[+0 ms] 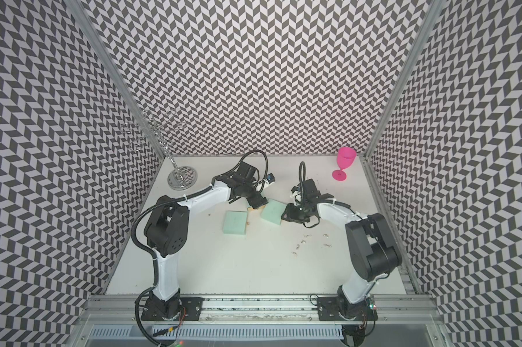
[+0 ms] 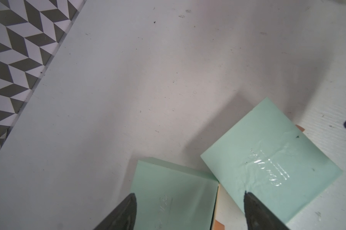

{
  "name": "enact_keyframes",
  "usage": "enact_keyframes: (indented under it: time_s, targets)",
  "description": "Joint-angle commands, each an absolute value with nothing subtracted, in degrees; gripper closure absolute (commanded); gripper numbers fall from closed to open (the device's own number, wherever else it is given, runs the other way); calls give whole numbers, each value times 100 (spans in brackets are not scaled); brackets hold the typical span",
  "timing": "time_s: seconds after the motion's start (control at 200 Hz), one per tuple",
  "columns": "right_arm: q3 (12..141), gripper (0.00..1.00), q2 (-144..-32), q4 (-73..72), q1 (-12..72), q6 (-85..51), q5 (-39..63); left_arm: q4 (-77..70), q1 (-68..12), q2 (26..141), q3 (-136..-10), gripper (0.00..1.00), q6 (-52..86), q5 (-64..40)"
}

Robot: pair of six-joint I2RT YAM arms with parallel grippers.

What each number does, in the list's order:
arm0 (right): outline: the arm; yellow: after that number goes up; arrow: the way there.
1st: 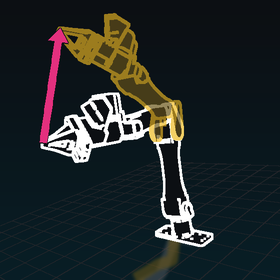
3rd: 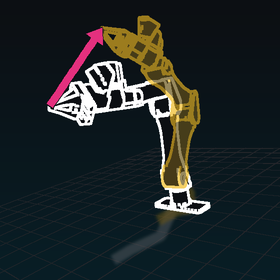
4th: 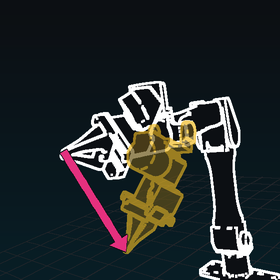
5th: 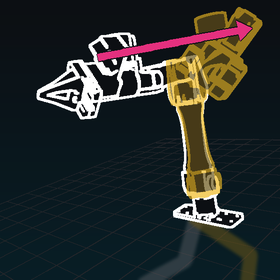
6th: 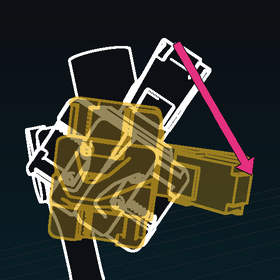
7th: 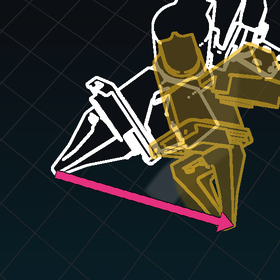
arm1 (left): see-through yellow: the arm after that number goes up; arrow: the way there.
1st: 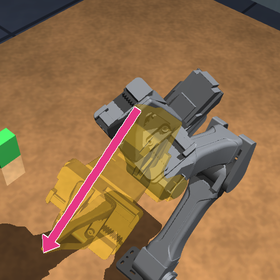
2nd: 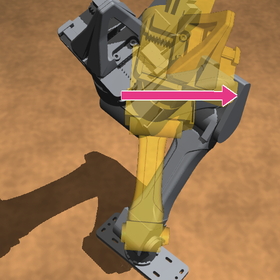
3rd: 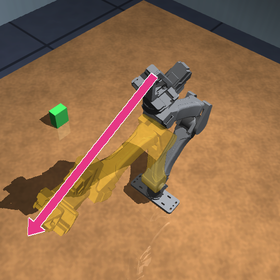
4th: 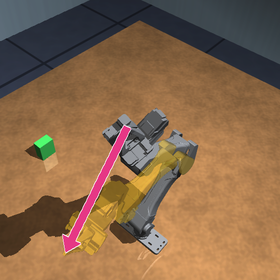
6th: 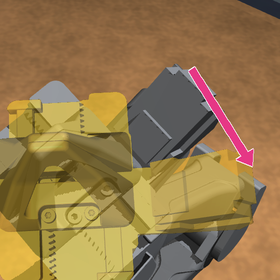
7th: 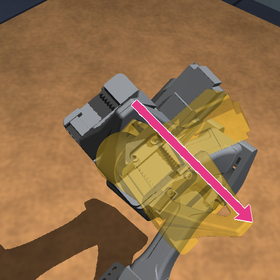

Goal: Place the earrings into the drawer-style jewelry box
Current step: Open the drawer in the jewelry box.

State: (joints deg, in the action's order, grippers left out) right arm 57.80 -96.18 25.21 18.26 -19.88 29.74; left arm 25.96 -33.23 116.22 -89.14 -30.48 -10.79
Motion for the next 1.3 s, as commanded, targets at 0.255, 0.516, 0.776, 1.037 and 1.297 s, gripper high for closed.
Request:
enact_keyframes:
  time_s: [0.255,0.516,0.776,1.037,1.297]
  targets:
    - [5503,67,-9895,1661,1398,-2547,3843,2555,-3435,11339,-8755,28,-3138,-1553]
    - [5386,67,-10017,1375,1349,-2795,3999,2537,-3612,11337,-8562,32,-3050,-1572]
    - [5217,67,-10139,1023,1242,-3125,4189,2422,-3656,11417,-8361,45,-3074,-1455]
    - [5010,68,-10246,580,1171,-3467,4327,2362,-3672,11453,-8200,55,-3171,-1381]
    - [4927,68,-10445,157,1091,-3742,4488,2320,-3744,11446,-8097,56,-3257,-1318]
